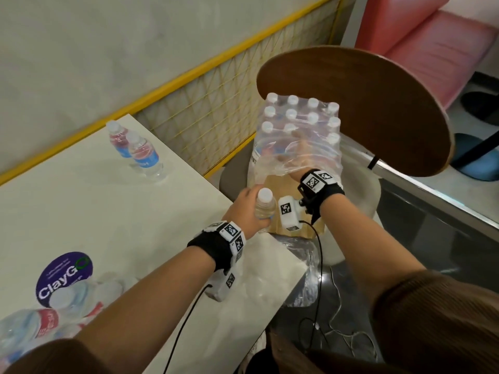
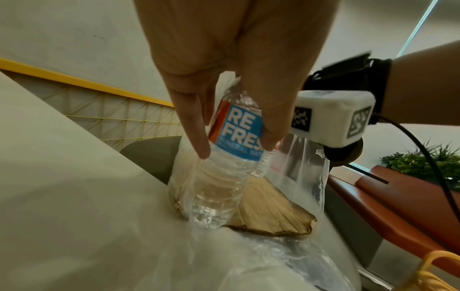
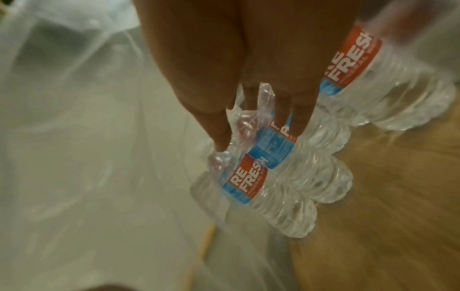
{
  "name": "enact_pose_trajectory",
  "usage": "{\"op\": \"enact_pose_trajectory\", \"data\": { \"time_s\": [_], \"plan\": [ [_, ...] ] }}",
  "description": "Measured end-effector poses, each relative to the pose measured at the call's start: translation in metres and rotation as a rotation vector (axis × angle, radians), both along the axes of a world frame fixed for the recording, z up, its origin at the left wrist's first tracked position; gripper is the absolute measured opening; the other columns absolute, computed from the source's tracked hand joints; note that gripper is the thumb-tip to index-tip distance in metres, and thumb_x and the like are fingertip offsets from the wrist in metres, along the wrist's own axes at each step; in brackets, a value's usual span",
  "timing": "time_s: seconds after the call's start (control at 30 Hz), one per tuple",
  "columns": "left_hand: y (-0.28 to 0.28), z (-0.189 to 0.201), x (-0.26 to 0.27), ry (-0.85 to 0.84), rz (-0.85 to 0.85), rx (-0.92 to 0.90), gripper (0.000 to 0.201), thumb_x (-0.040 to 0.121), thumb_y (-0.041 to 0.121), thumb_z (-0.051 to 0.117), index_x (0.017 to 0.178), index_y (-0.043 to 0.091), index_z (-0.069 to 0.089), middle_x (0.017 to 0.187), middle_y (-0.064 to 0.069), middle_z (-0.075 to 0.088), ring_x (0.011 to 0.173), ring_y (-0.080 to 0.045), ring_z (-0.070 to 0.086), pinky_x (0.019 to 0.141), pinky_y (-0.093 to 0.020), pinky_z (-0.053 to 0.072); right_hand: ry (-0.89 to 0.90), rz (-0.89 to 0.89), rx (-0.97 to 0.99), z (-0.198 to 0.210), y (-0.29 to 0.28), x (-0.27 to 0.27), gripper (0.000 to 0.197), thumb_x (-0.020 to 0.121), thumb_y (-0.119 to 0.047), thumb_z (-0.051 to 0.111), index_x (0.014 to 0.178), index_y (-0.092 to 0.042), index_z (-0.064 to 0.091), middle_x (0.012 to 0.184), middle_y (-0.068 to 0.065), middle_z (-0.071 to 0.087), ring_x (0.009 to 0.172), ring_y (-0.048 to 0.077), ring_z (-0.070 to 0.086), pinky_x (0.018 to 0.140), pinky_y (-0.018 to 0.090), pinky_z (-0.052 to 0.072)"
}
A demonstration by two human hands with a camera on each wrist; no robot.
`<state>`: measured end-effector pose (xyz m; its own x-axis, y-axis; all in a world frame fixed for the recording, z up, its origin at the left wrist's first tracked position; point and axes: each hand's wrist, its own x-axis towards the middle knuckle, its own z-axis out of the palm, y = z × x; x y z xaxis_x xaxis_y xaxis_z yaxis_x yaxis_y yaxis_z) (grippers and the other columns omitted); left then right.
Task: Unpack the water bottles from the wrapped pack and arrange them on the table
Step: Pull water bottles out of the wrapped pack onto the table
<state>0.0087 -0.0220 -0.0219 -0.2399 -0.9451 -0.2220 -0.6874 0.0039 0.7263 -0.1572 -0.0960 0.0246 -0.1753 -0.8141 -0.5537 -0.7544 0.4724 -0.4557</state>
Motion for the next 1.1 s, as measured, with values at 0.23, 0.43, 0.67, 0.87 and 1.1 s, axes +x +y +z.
{"op": "enact_pose_trajectory", "data": {
  "time_s": [0.23, 0.43, 0.67, 0.87, 1.1],
  "plan": [
    [-0.002, 0.004, 0.0, -0.052, -0.018, 0.03, 0.075, 0.07, 0.021, 0.078, 0.134, 0.026, 0.039, 0.13, -0.007, 0.041, 0.112, -0.03, 0.055, 0.101, -0.042, 0.045, 0.411, 0.295, -0.096, 0.003, 0.016, -0.003, 0.064, 0.094, -0.023, 0.052, 0.15, -0.017, 0.021, 0.154, 0.013, 0.028, 0.135, 0.029, 0.039, 0.108, 0.036, 0.035],
    [-0.002, 0.008, 0.002, -0.055, -0.022, 0.047, 0.073, 0.07, 0.02, 0.077, 0.132, 0.026, 0.039, 0.127, -0.007, 0.042, 0.109, -0.029, 0.056, 0.099, -0.039, 0.046, 0.322, 0.191, -0.251, 0.003, -0.011, -0.004, 0.021, 0.091, -0.034, 0.059, 0.111, -0.028, 0.059, 0.119, -0.006, 0.053, 0.103, 0.011, 0.057, 0.094, 0.033, 0.04],
    [-0.003, 0.011, 0.001, -0.05, -0.036, 0.03, 0.078, 0.071, 0.019, 0.077, 0.137, 0.023, 0.037, 0.129, -0.01, 0.04, 0.112, -0.03, 0.055, 0.1, -0.035, 0.042, -0.014, -0.103, -0.018, -0.016, 0.014, -0.001, 0.053, 0.096, -0.045, 0.045, 0.138, -0.013, 0.043, 0.125, 0.011, 0.052, 0.101, 0.029, 0.055, 0.073, 0.038, 0.047],
    [-0.001, 0.021, 0.016, -0.03, -0.058, -0.005, 0.075, 0.067, 0.015, 0.082, 0.132, 0.013, 0.045, 0.134, -0.009, 0.034, 0.117, -0.024, 0.048, 0.097, -0.017, 0.03, -0.123, -0.015, -0.071, -0.031, 0.033, -0.007, 0.065, 0.09, -0.054, 0.047, 0.145, -0.021, 0.035, 0.149, 0.006, 0.038, 0.134, 0.03, 0.039, 0.111, 0.044, 0.032],
    [0.022, 0.048, 0.064, 0.066, 0.036, -0.096, 0.057, 0.062, 0.017, 0.087, 0.109, 0.01, 0.055, 0.104, -0.002, 0.059, 0.093, -0.019, 0.057, 0.081, -0.026, 0.046, -0.45, 0.248, -0.214, 0.009, 0.128, 0.012, 0.023, 0.09, -0.017, 0.061, 0.112, -0.023, 0.055, 0.102, -0.005, 0.056, 0.091, 0.012, 0.055, 0.071, 0.018, 0.05]
  ]
}}
